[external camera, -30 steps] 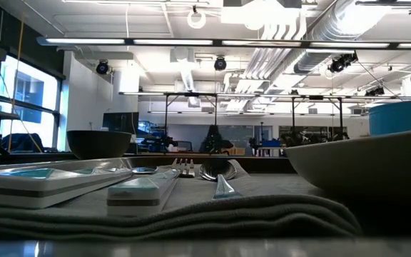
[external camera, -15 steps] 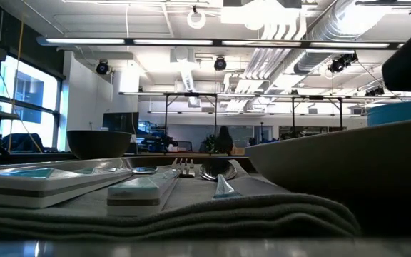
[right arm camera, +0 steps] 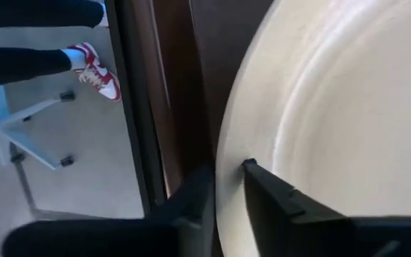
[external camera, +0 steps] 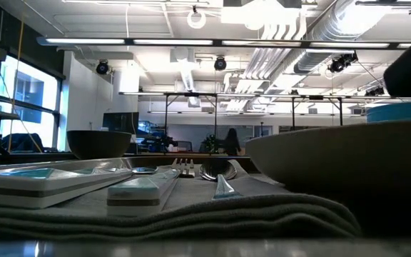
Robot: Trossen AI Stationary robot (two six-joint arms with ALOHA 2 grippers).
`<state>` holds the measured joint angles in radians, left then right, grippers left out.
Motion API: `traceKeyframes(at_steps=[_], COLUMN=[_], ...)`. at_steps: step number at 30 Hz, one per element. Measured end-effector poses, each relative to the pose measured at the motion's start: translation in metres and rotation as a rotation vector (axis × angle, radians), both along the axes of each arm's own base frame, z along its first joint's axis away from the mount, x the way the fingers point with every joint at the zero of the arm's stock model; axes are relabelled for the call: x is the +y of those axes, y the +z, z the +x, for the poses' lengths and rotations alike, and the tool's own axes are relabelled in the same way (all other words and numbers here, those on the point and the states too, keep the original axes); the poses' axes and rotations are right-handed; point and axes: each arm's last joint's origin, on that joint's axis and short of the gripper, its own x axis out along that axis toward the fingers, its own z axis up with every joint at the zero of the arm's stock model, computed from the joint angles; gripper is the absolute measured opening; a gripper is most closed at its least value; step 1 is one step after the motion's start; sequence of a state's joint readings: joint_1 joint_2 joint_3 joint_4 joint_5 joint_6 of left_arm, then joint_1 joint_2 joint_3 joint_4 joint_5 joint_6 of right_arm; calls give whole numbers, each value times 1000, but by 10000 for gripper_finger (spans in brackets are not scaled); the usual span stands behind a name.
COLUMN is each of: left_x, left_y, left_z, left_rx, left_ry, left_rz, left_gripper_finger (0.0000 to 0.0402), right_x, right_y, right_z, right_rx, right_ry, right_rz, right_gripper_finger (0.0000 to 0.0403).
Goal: Set up tray
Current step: Put the white plate on the brown tray to the right side of the blue spoon, then put the black bowl on the top of the white plate
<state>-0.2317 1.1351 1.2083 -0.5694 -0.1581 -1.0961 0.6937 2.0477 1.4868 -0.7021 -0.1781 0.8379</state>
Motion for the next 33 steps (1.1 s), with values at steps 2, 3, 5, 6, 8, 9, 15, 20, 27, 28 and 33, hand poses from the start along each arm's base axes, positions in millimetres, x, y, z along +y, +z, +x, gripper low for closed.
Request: traceKeyframes(at_steps=[2, 3, 5, 6, 8, 9, 15, 20, 27, 28, 33], left_x=[0, 0, 1, 1, 2, 2, 3, 4, 10, 14, 33], left_y=[0, 0, -1, -2, -2, -2, -2, -4, -7, -6, 9], left_z=[0, 0, -1, -1, -1, -1, -1, -3, -4, -4, -13], left_rx=[0, 3, 15, 15, 21, 21, 22, 43, 82, 93, 164], left_ry=[-6, -5, -4, -2, 12, 21, 36, 40, 84, 89, 112], left_rz=[13, 23, 48, 57, 71, 76, 88, 127, 150, 156, 233], left_gripper_finger=[51, 51, 51, 51, 51, 51, 51, 51, 51, 51, 51], right_x=[0, 0, 1, 2, 4, 4, 1, -8, -27, -29, -48], right_y=[0, 0, 0, 1, 3, 6, 34, 65, 110, 116, 144], right_z=[0, 0, -1, -2, -4, -5, -11, -20, -39, -41, -47], right_rx=[12, 19, 39, 48, 58, 56, 8, -34, -90, -109, -185], right_ry=[-16, -24, -33, -31, -31, -33, -65, -106, -223, -246, -375], right_rz=[11, 17, 33, 43, 62, 68, 106, 123, 134, 140, 179], right_gripper_finger=[90, 103, 126, 136, 153, 161, 192, 200, 186, 183, 167])
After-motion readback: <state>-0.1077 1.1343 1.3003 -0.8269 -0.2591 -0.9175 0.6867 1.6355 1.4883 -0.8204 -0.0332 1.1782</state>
